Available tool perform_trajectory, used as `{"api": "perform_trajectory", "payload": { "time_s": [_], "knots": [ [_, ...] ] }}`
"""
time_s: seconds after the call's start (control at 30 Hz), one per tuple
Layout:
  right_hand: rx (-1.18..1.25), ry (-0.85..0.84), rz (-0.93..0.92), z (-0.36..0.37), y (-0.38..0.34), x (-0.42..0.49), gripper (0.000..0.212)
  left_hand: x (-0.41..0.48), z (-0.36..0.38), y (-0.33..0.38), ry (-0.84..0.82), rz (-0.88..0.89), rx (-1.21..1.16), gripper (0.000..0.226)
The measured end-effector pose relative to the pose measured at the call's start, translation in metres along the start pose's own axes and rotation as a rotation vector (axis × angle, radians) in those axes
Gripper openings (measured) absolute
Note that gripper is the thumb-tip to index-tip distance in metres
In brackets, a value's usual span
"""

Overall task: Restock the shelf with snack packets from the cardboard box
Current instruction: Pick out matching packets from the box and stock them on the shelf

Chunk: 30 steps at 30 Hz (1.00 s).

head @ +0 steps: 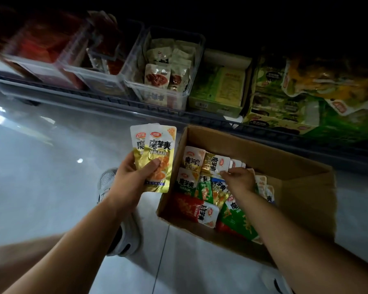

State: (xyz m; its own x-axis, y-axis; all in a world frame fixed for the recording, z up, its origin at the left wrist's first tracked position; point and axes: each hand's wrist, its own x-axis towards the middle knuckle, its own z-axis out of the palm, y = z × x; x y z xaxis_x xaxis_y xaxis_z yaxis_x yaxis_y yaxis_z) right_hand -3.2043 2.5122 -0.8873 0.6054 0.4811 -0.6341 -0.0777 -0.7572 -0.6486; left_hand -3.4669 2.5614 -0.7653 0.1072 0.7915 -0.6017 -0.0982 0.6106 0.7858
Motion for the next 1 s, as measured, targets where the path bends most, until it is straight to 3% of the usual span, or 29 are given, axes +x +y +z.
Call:
{"api": "perform_trajectory", "payload": {
  "time_s": [0.13,0.27,0.4,0.57,0.7,0.87,1.0],
  "knots": [
    [-0.006,-0.033,-0.031,-0.004,-0.010,-0.005,0.019,-0.001,0.001,0.000,-0.015,0.011,0.030,0.037],
    [-0.214,-0.069,-0.295,-0.028,-0.031,-0.030,0.007,-0.003,0.002,0.003,-0.018,0.024,0.056,0.035],
    [-0.269,-0.147,-0.514,-0.054,-0.065,-0.059,0.005,-0.010,0.011,0.008,-0.034,0.057,0.110,0.028],
    [-0.253,-0.091,-0.790,-0.072,-0.115,-0.094,0.008,-0.021,0.023,0.009,-0.051,0.065,0.139,0.033],
    [-0.133,-0.219,-0.741,-0.066,-0.138,-0.108,0.017,-0.030,0.030,0.009,-0.116,0.055,0.138,0.030],
    [-0.136,-0.352,-0.670,-0.046,-0.137,-0.109,0.011,-0.032,0.031,0.008,-0.220,-0.002,0.056,0.030],
    [0.088,-0.472,-0.455,-0.033,-0.130,-0.100,0.016,-0.027,0.024,0.006,-0.183,-0.013,0.084,0.034]
  ]
}}
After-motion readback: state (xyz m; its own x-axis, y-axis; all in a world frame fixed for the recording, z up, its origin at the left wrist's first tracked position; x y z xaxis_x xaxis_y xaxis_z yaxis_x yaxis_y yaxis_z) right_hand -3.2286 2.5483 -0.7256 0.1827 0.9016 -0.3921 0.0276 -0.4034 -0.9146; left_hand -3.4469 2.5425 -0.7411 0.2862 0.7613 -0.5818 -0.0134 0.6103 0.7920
